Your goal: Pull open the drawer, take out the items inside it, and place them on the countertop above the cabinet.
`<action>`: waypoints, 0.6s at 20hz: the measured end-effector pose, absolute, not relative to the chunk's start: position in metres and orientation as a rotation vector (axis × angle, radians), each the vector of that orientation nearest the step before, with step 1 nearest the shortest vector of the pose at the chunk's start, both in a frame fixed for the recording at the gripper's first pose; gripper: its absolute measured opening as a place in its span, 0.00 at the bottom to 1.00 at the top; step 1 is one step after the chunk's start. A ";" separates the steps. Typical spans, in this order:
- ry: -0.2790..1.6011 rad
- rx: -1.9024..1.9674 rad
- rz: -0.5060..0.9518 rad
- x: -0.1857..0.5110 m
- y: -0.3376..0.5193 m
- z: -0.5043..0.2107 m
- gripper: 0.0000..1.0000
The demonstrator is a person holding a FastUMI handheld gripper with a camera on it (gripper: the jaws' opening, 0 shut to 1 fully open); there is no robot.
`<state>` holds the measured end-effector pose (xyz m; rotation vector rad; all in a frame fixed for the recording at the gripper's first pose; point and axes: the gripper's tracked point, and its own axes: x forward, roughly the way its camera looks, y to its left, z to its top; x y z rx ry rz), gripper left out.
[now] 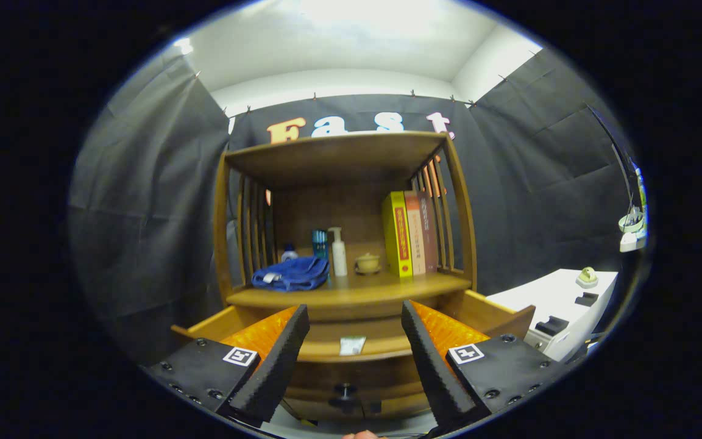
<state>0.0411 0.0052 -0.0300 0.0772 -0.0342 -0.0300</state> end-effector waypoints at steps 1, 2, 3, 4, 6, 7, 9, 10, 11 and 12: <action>-0.055 0.075 -0.023 0.049 0.000 -0.006 0.98; -0.086 0.068 -0.011 0.059 -0.006 0.021 0.98; -0.105 0.053 -0.004 0.068 -0.009 0.045 0.98; -0.116 0.037 0.017 0.077 -0.007 0.065 0.98; -0.065 -0.008 0.069 0.103 0.010 0.083 0.99; -0.015 -0.062 0.077 0.118 0.014 0.082 0.99; 0.086 -0.191 0.087 0.150 0.024 0.063 0.99; 0.171 -0.227 0.106 0.162 0.030 0.042 0.99; 0.271 -0.230 0.141 0.171 0.042 0.017 0.99; 0.377 -0.220 0.173 0.181 0.048 -0.010 0.99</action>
